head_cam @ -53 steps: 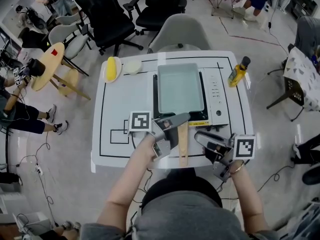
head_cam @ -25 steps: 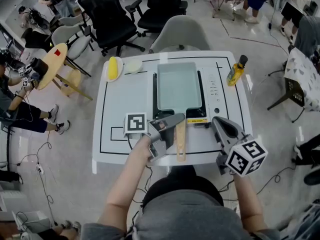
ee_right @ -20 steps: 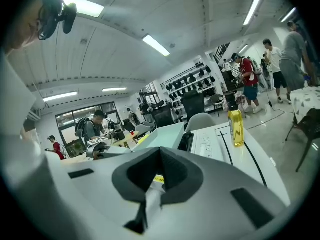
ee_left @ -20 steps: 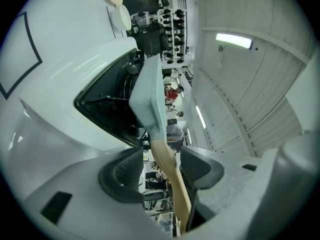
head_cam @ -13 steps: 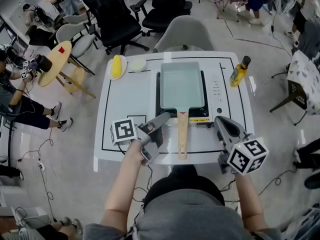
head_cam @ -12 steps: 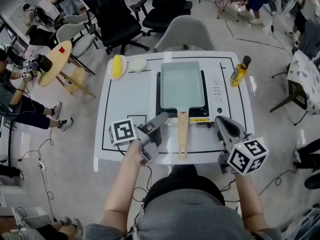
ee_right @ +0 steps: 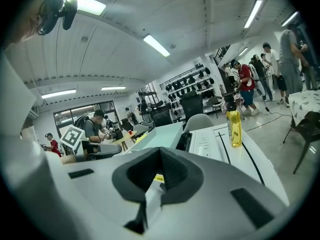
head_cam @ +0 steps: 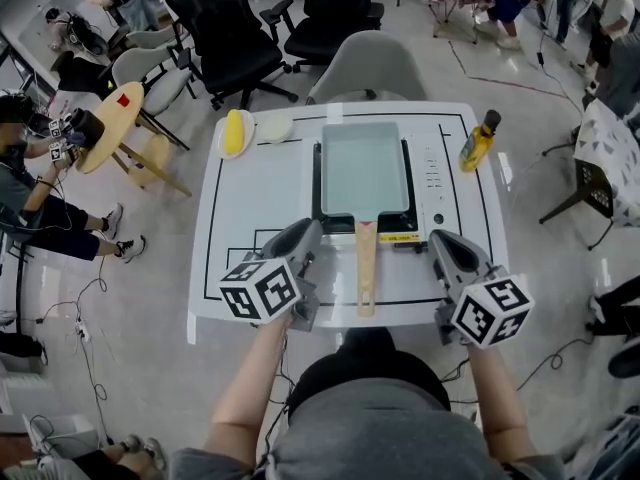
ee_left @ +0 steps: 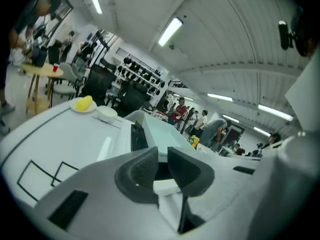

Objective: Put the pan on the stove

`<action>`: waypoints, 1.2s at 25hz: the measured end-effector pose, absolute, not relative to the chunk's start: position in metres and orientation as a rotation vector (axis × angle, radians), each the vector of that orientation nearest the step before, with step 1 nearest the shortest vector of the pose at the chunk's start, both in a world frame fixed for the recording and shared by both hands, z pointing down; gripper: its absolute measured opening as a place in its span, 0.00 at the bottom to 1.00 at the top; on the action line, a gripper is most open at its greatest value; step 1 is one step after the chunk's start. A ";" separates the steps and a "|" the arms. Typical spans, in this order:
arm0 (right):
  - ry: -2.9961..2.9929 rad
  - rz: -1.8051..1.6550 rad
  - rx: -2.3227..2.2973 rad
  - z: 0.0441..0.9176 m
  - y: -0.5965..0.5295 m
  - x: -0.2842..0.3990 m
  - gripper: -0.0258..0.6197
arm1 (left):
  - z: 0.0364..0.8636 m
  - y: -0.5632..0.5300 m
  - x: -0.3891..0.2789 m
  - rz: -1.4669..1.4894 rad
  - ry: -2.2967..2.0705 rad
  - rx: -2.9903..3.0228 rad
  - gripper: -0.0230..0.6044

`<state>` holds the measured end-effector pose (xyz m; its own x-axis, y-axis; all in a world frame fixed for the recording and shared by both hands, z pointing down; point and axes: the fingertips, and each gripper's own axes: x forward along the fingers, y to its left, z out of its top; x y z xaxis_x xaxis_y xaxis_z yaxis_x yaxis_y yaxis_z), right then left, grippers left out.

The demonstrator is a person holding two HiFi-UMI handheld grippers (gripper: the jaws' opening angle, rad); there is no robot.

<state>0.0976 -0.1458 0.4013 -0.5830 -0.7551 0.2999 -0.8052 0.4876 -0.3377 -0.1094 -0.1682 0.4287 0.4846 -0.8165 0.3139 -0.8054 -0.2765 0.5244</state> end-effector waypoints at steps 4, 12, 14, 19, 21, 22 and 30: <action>-2.611 0.672 1.396 0.402 -0.146 0.098 0.05 | 0.424 -0.168 -0.113 0.124 -1.491 2.222 0.09; -2.629 0.599 1.403 0.397 -0.144 0.094 0.04 | 0.419 -0.162 -0.113 0.260 -1.598 2.331 0.05; -2.633 0.582 1.407 0.395 -0.144 0.093 0.04 | 0.418 -0.161 -0.113 0.266 -1.604 2.338 0.05; -2.633 0.558 1.421 0.395 -0.144 0.095 0.04 | 0.419 -0.161 -0.113 0.262 -1.610 2.336 0.05; -2.635 0.558 1.420 0.395 -0.144 0.095 0.04 | 0.420 -0.160 -0.113 0.260 -1.612 2.332 0.05; -2.636 0.559 1.418 0.395 -0.144 0.095 0.04 | 0.419 -0.160 -0.114 0.258 -1.613 2.330 0.05; -2.637 0.564 1.427 0.397 -0.145 0.094 0.04 | 0.417 -0.162 -0.120 0.229 -1.622 2.319 0.05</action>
<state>0.0939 -0.1454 0.3967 -0.5592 -0.7902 0.2506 -0.8236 0.4950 -0.2770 -0.1204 -0.1623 0.4171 0.3496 -0.8879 0.2992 -0.9360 -0.3168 0.1535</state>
